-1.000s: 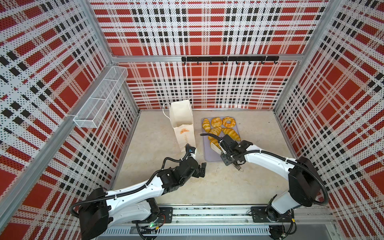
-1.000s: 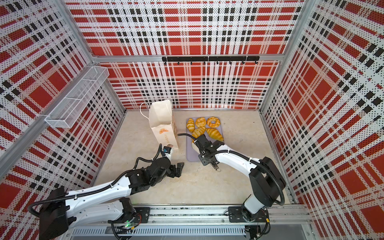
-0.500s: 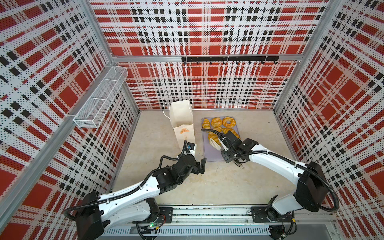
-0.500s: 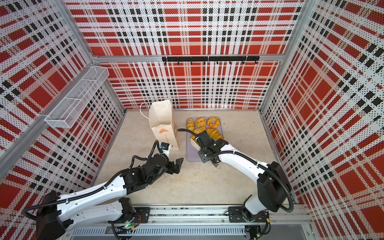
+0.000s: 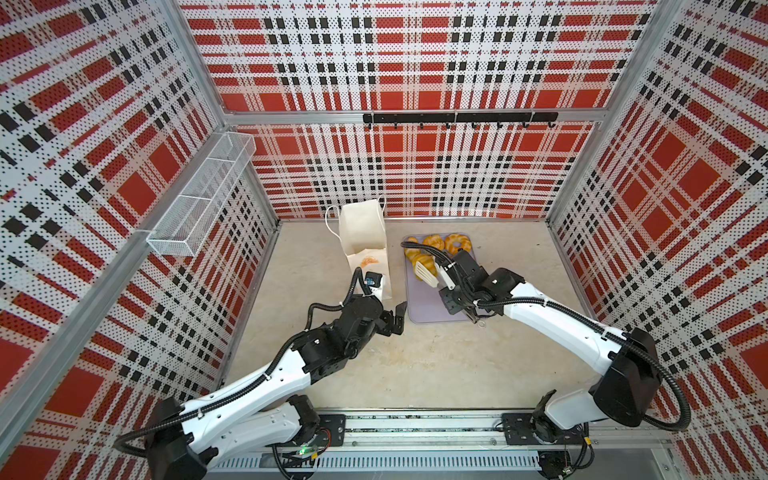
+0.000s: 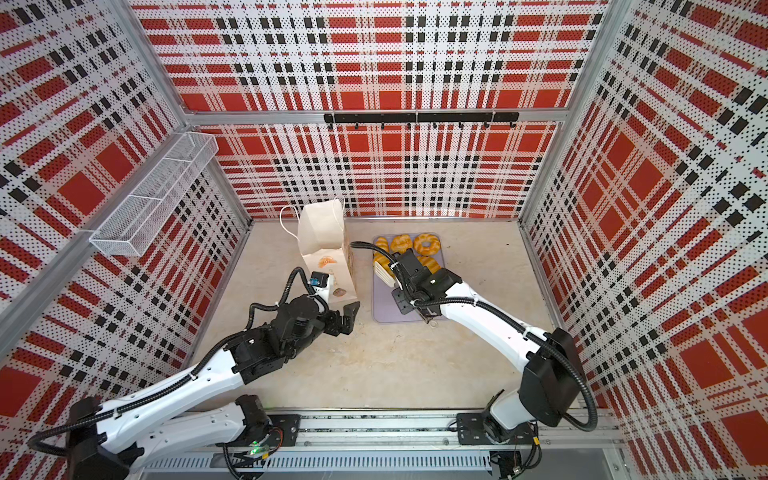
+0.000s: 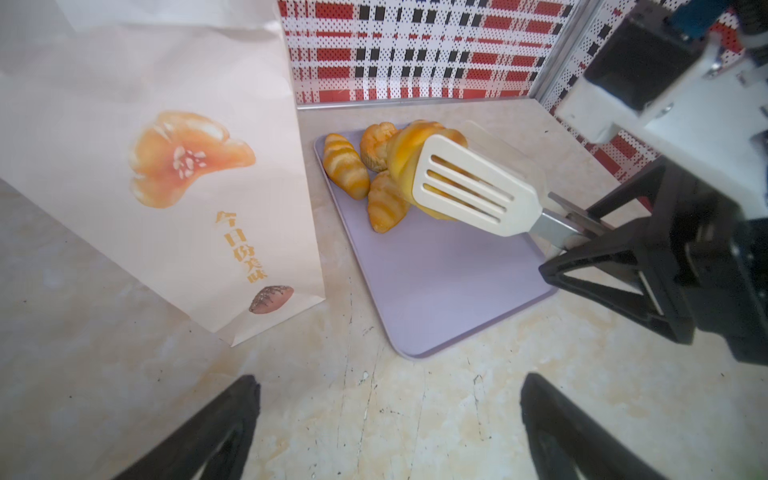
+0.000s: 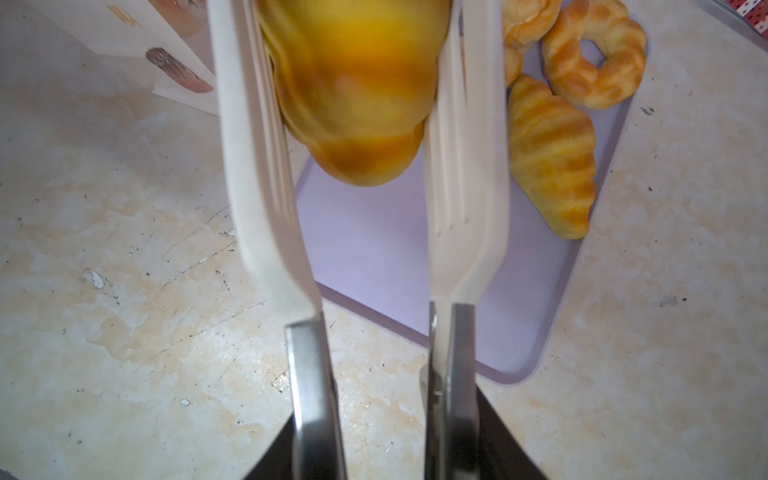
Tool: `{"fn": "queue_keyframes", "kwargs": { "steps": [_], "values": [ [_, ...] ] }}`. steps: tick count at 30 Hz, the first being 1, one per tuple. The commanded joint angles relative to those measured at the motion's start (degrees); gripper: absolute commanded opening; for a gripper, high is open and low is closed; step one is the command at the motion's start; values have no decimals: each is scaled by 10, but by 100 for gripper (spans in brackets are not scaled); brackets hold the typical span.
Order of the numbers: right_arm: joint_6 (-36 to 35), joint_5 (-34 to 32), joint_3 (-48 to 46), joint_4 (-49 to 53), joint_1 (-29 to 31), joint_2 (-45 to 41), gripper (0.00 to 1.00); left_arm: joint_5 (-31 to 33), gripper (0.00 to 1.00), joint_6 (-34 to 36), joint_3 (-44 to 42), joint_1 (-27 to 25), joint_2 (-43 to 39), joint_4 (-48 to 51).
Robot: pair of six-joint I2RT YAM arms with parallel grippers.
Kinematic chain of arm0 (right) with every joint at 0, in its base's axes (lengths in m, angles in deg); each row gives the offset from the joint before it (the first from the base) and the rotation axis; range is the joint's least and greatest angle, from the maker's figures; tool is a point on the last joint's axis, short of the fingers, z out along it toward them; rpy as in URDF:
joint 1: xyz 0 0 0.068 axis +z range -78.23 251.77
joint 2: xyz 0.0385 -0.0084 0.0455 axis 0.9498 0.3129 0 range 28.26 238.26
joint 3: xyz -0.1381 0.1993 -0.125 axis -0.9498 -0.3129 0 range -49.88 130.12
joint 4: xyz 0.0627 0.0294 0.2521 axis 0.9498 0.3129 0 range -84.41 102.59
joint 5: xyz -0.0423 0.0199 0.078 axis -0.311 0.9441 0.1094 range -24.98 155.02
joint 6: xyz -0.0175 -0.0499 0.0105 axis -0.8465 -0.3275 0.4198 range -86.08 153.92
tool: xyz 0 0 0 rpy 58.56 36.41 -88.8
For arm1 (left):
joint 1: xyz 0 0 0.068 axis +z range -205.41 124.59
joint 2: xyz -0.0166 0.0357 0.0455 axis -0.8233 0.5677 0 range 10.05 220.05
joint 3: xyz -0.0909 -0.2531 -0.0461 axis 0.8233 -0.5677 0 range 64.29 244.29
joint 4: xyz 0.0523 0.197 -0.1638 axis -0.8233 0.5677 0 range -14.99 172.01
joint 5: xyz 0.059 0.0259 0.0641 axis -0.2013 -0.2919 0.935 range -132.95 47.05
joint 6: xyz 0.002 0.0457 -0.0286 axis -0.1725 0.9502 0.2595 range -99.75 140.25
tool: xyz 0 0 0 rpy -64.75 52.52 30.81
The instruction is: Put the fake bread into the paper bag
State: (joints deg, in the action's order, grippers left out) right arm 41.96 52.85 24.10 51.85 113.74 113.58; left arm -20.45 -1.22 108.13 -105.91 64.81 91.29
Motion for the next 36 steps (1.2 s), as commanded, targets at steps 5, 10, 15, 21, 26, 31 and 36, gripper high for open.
{"fn": "queue_keyframes", "kwargs": {
  "steps": [5,10,15,21,26,31,36],
  "values": [
    [-23,6,65,-15,-1,-20,47,-18,100,27,33,36,-44,36],
    [-30,11,99,-11,-1,-17,47,-41,99,33,43,66,-66,53],
    [-44,13,147,-3,-1,-10,47,-57,99,48,57,86,-82,67],
    [-62,13,207,5,7,10,47,-71,99,69,82,107,-88,80],
    [-80,30,268,6,16,35,48,-75,99,80,97,119,-90,71],
    [-98,35,330,14,31,72,48,-75,100,89,111,130,-91,71],
    [-109,39,381,10,46,104,48,-61,100,91,113,147,-98,76]
  ]
}}
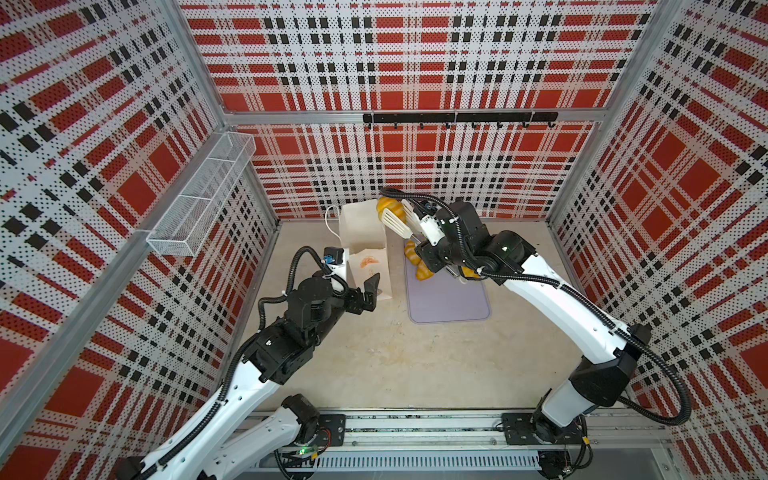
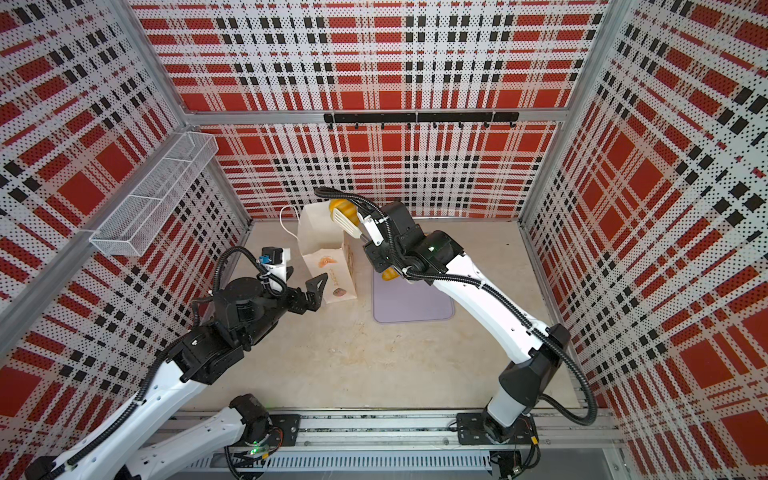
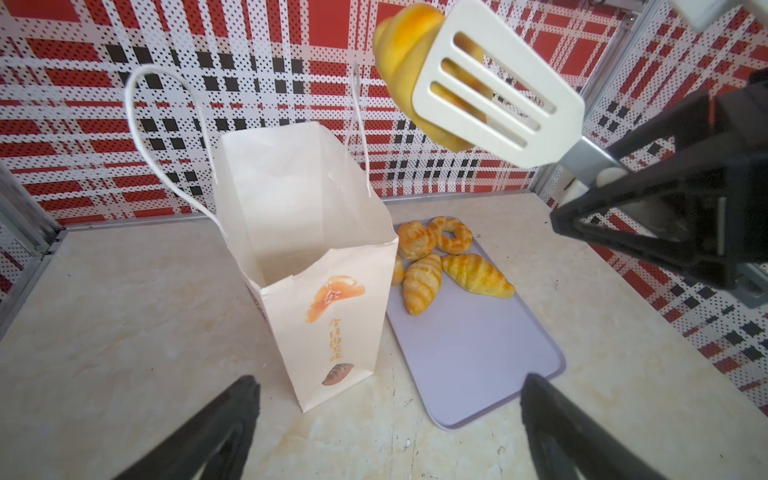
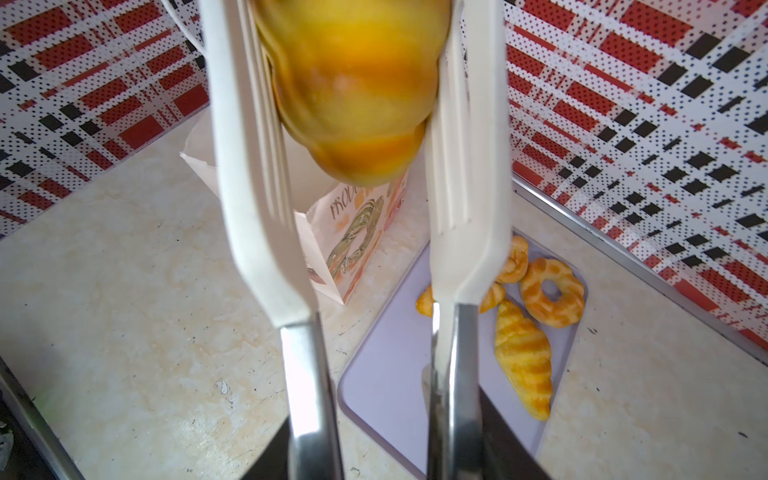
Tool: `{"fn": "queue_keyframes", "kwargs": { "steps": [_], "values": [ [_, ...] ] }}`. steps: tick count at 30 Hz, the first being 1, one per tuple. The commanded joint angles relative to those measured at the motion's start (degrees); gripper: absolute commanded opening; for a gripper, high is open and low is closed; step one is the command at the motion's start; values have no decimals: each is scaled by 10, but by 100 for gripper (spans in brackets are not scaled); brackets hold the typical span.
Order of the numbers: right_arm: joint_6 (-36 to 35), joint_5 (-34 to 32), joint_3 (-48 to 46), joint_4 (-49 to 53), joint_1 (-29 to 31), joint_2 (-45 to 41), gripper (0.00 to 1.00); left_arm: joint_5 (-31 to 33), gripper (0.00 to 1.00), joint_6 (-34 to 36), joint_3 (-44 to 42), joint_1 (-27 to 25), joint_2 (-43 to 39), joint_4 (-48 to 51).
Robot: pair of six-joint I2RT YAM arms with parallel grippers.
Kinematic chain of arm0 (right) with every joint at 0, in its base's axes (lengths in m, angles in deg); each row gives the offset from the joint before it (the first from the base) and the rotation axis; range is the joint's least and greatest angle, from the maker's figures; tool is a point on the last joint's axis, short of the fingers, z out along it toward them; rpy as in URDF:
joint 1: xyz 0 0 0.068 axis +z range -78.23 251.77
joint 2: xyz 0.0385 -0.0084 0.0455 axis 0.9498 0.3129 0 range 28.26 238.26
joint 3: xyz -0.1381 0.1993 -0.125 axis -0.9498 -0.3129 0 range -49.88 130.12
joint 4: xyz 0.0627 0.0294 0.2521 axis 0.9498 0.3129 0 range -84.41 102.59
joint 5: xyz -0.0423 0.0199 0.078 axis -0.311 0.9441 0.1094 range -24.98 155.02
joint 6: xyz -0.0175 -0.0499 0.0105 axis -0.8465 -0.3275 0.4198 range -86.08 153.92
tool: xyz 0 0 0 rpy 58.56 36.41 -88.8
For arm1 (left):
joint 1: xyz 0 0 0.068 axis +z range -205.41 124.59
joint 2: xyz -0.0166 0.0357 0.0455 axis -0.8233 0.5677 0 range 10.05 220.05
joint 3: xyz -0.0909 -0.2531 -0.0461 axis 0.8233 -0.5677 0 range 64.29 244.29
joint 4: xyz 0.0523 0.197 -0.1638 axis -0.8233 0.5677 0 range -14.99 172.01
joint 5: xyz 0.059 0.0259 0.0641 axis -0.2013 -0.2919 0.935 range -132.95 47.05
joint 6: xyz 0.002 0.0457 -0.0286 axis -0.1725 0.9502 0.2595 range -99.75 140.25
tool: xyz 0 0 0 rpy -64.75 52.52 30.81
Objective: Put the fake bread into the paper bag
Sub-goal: 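Carry the bun in the tongs over the paper bag with the right gripper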
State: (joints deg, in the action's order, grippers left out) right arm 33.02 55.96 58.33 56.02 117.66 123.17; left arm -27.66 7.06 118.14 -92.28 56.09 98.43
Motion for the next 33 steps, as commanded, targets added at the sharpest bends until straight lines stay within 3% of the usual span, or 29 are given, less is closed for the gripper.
{"fn": "queue_keyframes", "kwargs": {
  "steps": [1,9,17,33],
  "values": [
    [-22,9,47,-32,9,13,49,21,100,5,11,14,-13,4],
    [-31,36,125,-30,30,74,49,28,99,-8,-10,72,-34,16],
    [-27,47,179,-21,39,133,50,-6,99,-29,-37,127,-58,25],
    [-12,18,186,-9,29,173,53,-50,99,-68,-69,149,-61,22]
  ]
}}
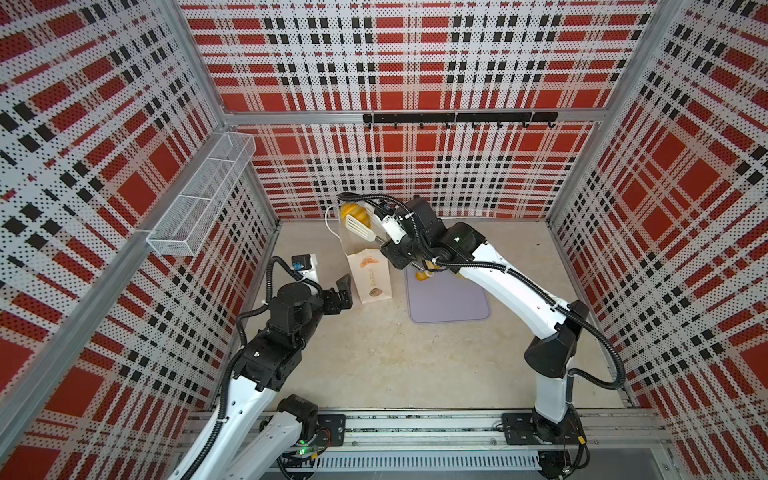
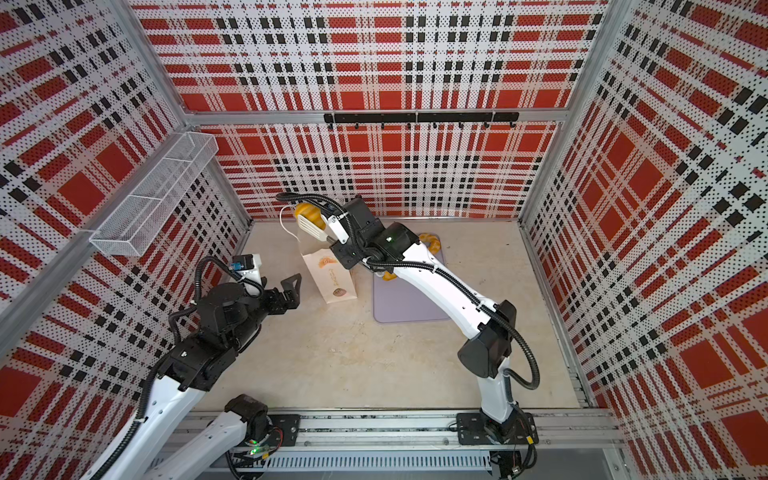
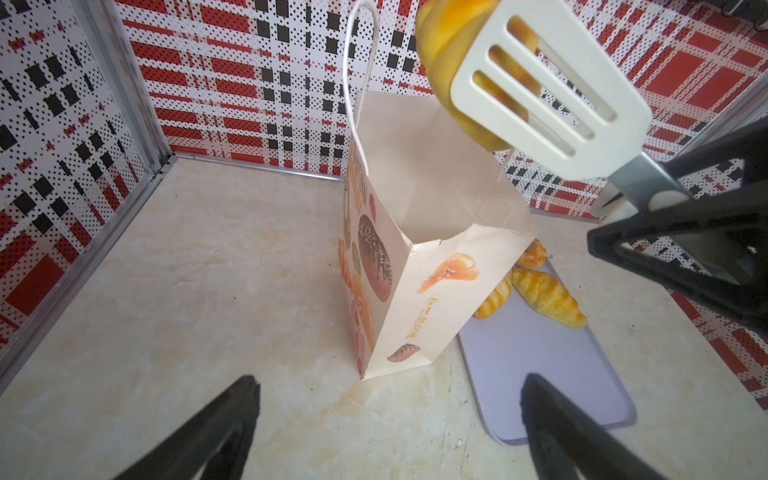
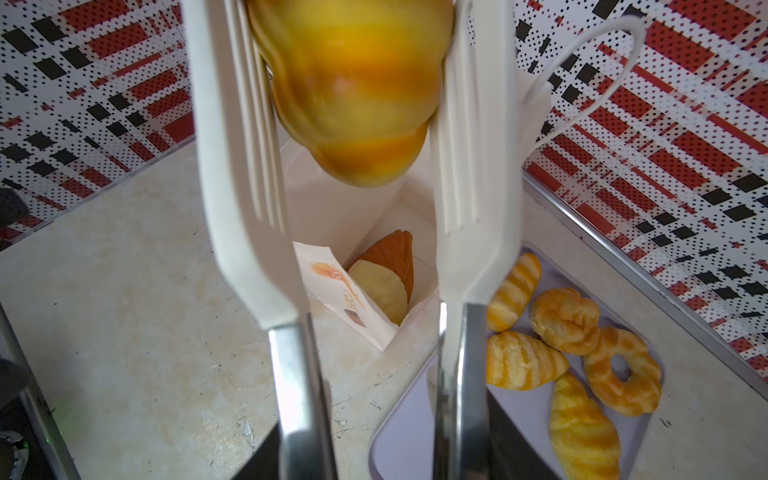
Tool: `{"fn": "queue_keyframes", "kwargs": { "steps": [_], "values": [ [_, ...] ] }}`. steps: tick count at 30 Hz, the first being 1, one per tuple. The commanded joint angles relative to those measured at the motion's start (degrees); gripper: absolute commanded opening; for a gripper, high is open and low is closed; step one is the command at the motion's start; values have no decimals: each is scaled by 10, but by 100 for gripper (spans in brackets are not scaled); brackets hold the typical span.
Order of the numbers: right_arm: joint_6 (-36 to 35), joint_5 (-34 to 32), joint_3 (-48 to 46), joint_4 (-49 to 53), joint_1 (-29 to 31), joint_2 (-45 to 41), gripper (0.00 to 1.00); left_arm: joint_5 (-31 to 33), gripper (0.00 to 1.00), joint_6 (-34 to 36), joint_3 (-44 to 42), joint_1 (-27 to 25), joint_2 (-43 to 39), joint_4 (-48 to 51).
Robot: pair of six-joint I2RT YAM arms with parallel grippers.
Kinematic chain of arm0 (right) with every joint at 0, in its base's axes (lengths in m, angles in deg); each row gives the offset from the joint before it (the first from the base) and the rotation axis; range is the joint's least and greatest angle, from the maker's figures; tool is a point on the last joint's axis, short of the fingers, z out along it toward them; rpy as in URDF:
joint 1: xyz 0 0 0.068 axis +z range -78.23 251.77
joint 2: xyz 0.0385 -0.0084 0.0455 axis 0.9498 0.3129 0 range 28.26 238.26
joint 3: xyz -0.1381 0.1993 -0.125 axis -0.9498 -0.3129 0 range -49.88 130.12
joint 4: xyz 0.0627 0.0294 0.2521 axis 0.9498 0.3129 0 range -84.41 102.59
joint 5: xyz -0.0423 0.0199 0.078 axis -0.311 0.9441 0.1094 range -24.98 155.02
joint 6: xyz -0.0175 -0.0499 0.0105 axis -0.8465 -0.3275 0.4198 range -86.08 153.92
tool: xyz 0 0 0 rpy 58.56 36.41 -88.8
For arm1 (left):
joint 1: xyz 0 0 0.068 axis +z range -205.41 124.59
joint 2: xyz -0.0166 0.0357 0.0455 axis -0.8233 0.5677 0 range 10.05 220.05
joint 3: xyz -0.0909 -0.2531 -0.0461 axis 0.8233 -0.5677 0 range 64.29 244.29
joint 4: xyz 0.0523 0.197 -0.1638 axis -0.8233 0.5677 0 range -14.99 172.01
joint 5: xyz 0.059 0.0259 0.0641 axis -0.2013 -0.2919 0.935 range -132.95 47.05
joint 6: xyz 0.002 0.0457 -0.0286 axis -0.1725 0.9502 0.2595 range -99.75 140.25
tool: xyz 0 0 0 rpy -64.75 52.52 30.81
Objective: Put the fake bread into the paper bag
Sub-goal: 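Carry the bun in the tongs over the paper bag with the right gripper, then open the tongs with the right gripper to drop the bun into the bag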
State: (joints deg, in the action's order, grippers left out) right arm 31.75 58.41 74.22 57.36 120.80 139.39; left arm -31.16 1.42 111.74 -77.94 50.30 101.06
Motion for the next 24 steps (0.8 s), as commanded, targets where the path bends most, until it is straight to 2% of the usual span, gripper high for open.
{"fn": "queue_keyframes", "kwargs": {
  "steps": [1,6,24],
  "values": [
    [0,-3,30,-22,-3,15,53,-18,99,-12,-6,5,-3,-6],
    [0,0,47,-9,-3,31,55,-49,99,-10,-17,5,-4,-15],
    [6,-9,99,25,-7,62,59,-62,99,-13,-26,5,-12,-13]
  ]
}}
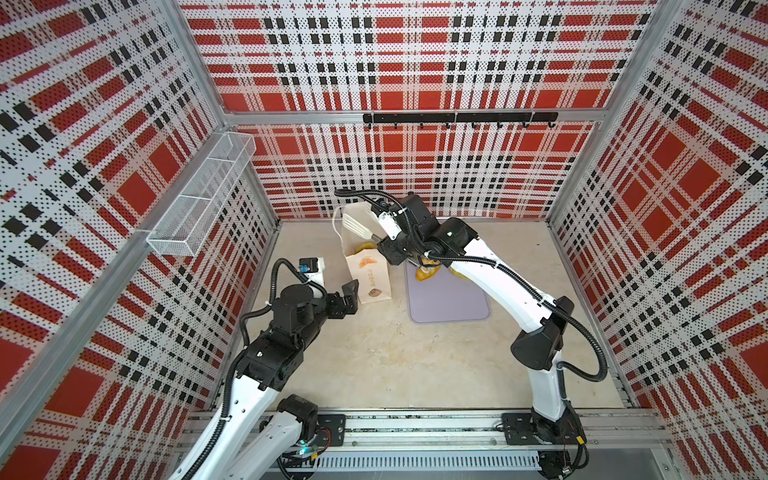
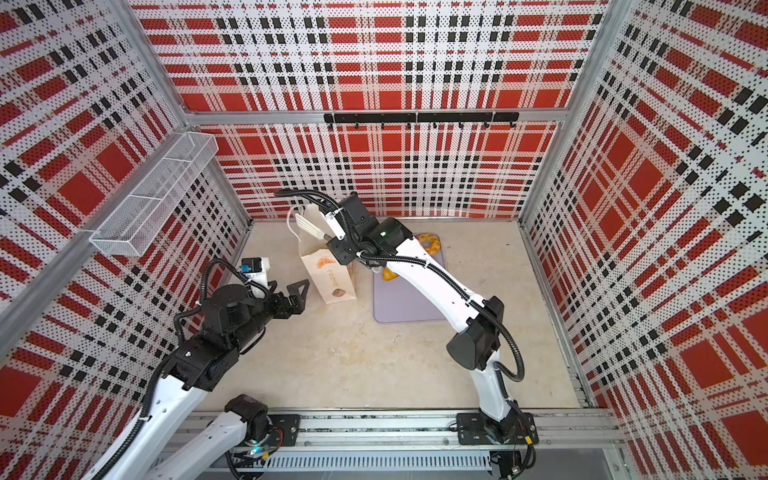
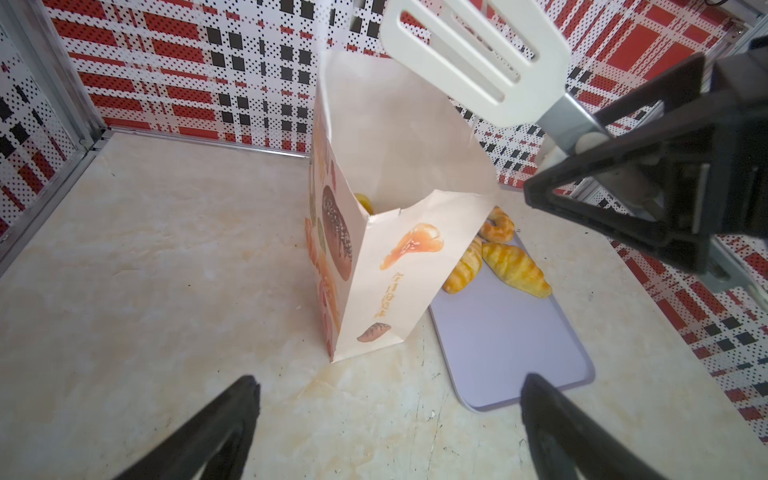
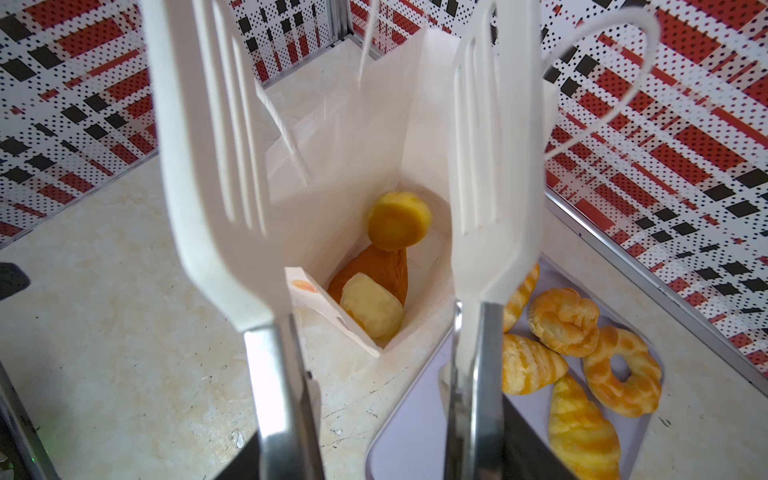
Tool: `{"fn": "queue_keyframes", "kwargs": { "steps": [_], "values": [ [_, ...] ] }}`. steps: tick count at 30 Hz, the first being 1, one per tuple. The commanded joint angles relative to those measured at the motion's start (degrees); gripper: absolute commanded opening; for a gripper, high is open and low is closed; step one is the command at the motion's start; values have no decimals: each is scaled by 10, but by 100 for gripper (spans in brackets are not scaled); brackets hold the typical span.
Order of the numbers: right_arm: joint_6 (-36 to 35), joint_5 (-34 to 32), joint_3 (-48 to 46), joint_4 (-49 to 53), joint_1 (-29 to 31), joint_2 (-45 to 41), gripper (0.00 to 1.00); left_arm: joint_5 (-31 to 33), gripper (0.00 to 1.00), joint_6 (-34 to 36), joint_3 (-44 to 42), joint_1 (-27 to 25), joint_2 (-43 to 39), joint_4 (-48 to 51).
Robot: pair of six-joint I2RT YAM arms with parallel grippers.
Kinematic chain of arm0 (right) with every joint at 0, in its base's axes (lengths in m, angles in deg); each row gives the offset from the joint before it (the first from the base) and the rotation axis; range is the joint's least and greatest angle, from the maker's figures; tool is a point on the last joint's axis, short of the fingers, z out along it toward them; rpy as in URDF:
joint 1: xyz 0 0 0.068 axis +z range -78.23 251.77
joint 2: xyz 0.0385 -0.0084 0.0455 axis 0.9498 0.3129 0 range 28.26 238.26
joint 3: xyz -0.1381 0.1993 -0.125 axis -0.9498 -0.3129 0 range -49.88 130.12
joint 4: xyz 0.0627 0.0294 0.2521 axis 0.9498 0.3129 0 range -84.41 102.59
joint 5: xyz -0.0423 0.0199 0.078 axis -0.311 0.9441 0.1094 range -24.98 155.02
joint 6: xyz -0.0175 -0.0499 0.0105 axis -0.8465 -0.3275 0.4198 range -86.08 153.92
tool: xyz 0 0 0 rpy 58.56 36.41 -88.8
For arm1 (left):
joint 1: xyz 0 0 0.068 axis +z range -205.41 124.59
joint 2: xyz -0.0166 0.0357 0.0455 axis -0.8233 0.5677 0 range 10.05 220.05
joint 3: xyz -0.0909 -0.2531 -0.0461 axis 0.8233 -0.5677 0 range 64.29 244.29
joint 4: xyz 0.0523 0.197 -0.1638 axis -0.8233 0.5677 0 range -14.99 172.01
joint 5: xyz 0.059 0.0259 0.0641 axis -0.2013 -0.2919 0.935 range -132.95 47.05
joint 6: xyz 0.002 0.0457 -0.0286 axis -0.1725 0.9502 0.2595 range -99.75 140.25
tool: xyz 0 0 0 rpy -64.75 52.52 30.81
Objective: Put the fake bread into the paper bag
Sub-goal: 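Open the tongs with the right gripper to drop the bun into the bag, then move the right gripper with the tongs back over the pastry tray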
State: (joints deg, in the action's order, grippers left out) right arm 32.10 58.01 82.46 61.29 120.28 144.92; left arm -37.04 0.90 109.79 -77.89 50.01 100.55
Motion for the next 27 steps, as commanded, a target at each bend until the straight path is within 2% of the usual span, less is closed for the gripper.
{"fn": "queue_keyframes", "kwargs": {
  "steps": [1,5,14,18,27],
  "values": [
    [2,-6,13,-15,-1,2,60,0,99,-8,-7,5,-12,-6],
    [0,-16,-27,-26,0,-31,60,3,99,-9,-7,4,-19,0],
    [-1,-66,-206,-74,-2,-170,63,16,99,-31,-27,-21,-29,-2],
    [7,-86,-283,-84,-16,-223,63,57,100,-33,-33,-68,-31,-5],
    [26,-72,-461,-121,-67,-315,63,131,99,-44,-52,-189,11,-42]
  ]
}}
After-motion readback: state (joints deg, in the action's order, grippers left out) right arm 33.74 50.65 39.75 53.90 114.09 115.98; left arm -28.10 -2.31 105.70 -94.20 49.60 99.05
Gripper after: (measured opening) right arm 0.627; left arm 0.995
